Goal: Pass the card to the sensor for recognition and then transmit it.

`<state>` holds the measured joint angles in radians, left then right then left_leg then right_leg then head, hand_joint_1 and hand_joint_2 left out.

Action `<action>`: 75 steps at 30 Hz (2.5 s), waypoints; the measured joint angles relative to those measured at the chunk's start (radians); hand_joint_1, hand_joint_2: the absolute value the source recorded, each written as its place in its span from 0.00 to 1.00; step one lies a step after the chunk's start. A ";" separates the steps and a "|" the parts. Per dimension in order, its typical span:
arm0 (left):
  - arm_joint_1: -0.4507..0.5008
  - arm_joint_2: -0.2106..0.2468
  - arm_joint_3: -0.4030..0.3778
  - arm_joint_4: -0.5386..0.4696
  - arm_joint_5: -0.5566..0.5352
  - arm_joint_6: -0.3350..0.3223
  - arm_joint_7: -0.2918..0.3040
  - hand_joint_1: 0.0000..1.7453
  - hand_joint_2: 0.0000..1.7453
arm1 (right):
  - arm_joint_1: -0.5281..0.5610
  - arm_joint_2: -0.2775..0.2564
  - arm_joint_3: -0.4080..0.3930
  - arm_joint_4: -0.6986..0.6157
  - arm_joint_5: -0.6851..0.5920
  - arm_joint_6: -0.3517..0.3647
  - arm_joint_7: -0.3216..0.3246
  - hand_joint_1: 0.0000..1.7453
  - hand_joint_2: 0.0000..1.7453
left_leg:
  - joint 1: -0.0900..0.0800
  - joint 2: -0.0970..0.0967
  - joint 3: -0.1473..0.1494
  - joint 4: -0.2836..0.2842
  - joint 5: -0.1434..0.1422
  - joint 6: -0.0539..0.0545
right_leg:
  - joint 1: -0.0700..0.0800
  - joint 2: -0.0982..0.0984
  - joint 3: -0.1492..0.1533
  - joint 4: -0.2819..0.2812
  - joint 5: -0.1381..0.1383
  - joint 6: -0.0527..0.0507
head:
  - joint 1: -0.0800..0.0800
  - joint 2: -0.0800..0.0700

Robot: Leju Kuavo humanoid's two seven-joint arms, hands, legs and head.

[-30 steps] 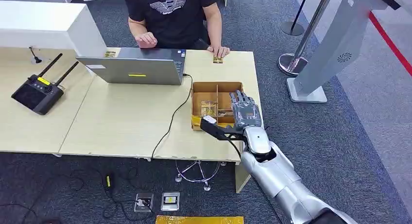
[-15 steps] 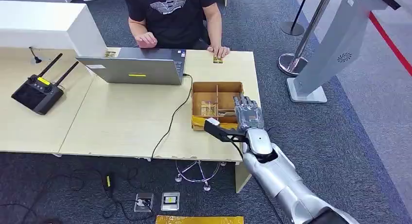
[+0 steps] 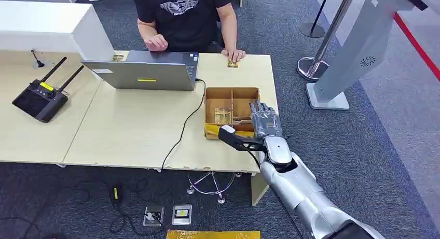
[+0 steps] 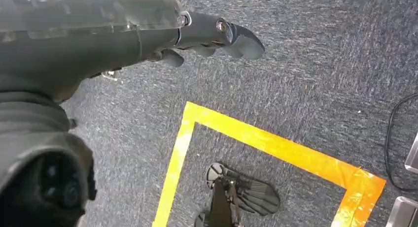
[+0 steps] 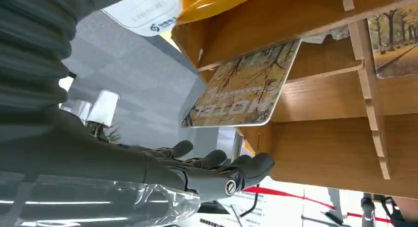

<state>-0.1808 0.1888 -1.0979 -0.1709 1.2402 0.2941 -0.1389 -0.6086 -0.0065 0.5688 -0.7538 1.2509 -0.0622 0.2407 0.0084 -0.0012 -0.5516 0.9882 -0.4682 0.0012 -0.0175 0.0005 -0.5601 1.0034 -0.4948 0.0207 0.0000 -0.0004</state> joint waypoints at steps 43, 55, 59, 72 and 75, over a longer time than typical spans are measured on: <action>0.000 0.002 0.000 0.000 -0.029 -0.003 -0.004 0.00 0.00 | 0.001 0.000 0.000 0.012 -0.053 -0.064 -0.036 1.00 1.00 | 0.000 0.000 0.000 0.000 0.000 0.000 | 0.000 0.000 0.000 0.000 0.000 0.000 | 0.000 0.000; 0.000 0.003 -0.002 0.000 -0.041 -0.004 -0.004 0.00 0.00 | -0.001 -0.003 0.000 0.016 -0.075 -0.100 -0.046 1.00 1.00 | 0.000 0.000 0.000 0.000 0.000 0.000 | 0.000 0.000 0.000 0.000 0.000 0.000 | 0.000 0.000; 0.000 0.005 -0.002 0.000 -0.042 -0.004 -0.004 0.00 0.00 | -0.001 -0.005 0.000 0.016 -0.075 -0.101 -0.046 1.00 1.00 | 0.000 0.000 0.000 0.000 0.000 0.000 | 0.000 0.000 0.000 0.000 0.000 0.000 | 0.000 0.000; 0.000 0.006 -0.004 0.000 -0.045 -0.004 -0.004 0.00 0.00 | -0.001 -0.007 0.000 0.016 -0.092 -0.097 -0.047 1.00 1.00 | 0.000 0.000 0.000 0.000 0.000 0.000 | 0.000 0.000 0.000 0.000 0.000 0.000 | 0.000 0.000; 0.000 0.005 -0.004 0.000 -0.045 -0.004 -0.006 0.00 0.00 | 0.000 -0.008 0.000 0.016 -0.093 -0.101 -0.047 1.00 1.00 | 0.000 0.000 0.000 0.000 0.000 0.000 | 0.000 0.000 0.000 0.000 0.000 0.000 | 0.000 0.000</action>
<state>-0.1809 0.1942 -1.1017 -0.1709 1.1948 0.2903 -0.1450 -0.6090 -0.0141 0.5692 -0.7382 1.1578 -0.1629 0.1938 0.0084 -0.0012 -0.5513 0.9882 -0.4681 0.0011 -0.0175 0.0006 -0.5601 1.0035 -0.4948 0.0207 0.0000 -0.0004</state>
